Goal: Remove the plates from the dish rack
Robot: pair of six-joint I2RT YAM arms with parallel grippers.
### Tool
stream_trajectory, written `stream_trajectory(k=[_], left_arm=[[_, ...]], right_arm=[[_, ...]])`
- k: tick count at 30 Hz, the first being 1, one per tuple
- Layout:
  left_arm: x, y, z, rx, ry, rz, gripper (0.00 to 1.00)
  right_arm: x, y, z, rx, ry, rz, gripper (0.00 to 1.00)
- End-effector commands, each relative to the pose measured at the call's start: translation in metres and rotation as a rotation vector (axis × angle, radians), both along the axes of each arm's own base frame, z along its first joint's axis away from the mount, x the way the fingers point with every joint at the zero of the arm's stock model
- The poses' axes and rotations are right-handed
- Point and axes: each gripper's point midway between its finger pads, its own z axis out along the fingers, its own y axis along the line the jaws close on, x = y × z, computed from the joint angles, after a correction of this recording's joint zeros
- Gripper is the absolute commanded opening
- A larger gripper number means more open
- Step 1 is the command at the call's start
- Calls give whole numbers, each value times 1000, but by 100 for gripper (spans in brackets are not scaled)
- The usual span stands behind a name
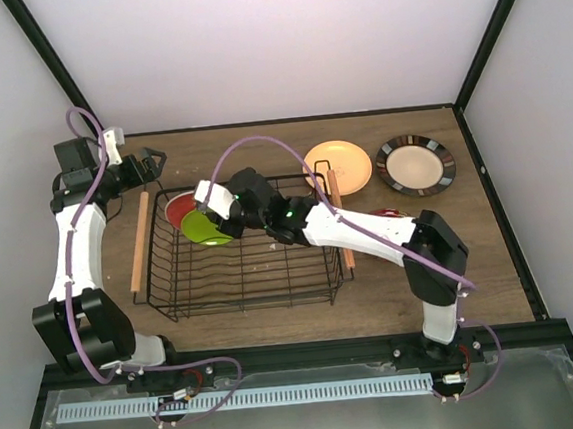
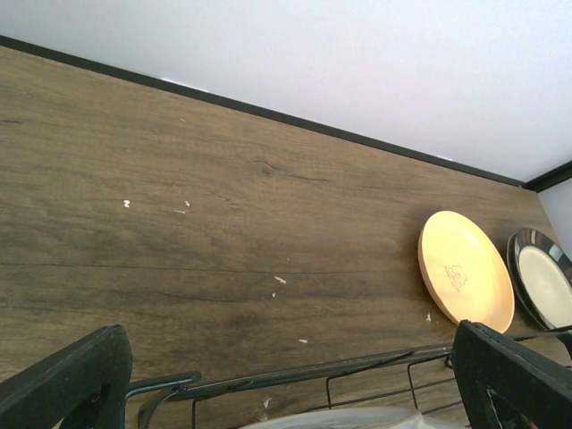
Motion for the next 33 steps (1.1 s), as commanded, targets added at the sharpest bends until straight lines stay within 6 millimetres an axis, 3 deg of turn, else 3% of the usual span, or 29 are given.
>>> stream_trajectory(k=[1, 7, 13, 18, 26, 33], left_arm=[[0, -5, 7, -5, -31, -21, 100], [1, -6, 6, -14, -29, -24, 100], [2, -6, 6, -21, -32, -24, 100], [1, -7, 5, -24, -32, -22, 100], [0, -7, 1, -30, -26, -21, 100], [1, -7, 0, -40, -26, -19, 100]], right_arm=[[7, 11, -15, -25, -36, -11, 26], [20, 20, -43, -83, -44, -32, 26], [33, 22, -55, -101, -67, -79, 27], [39, 23, -52, -90, -85, -104, 28], [36, 18, -28, -53, -111, -95, 30], [59, 16, -49, -101, -126, -132, 32]])
